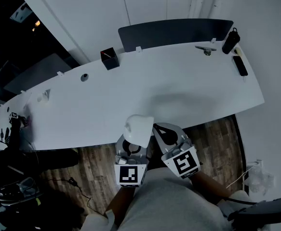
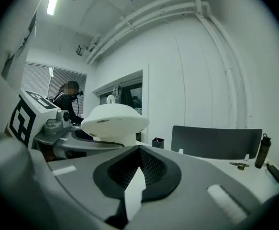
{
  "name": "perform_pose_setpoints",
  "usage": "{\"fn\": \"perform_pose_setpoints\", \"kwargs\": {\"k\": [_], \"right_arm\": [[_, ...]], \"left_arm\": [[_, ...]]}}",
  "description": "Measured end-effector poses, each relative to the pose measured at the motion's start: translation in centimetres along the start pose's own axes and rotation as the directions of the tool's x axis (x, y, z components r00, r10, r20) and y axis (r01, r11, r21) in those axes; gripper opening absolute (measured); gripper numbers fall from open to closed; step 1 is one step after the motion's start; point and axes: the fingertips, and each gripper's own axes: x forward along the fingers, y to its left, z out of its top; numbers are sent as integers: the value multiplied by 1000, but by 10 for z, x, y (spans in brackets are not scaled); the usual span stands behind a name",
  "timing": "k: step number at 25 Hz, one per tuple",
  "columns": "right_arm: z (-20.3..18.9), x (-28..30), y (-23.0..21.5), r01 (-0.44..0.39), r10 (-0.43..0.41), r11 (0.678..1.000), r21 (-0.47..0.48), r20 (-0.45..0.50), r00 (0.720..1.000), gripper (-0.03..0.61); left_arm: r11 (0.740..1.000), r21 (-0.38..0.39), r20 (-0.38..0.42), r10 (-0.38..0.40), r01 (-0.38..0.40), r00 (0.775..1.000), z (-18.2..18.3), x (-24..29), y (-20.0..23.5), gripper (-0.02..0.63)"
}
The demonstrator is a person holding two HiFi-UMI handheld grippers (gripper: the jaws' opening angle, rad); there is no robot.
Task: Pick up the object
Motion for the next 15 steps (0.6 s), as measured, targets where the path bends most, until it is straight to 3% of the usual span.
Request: {"fn": "perform_pose_setpoints", "kwargs": {"k": [15], "right_arm": [[-3, 4, 15, -6, 6, 1000, -15, -25, 1000, 2]], "left_arm": [[999, -27, -10, -19, 18, 1000, -8, -8, 4, 137]]}}
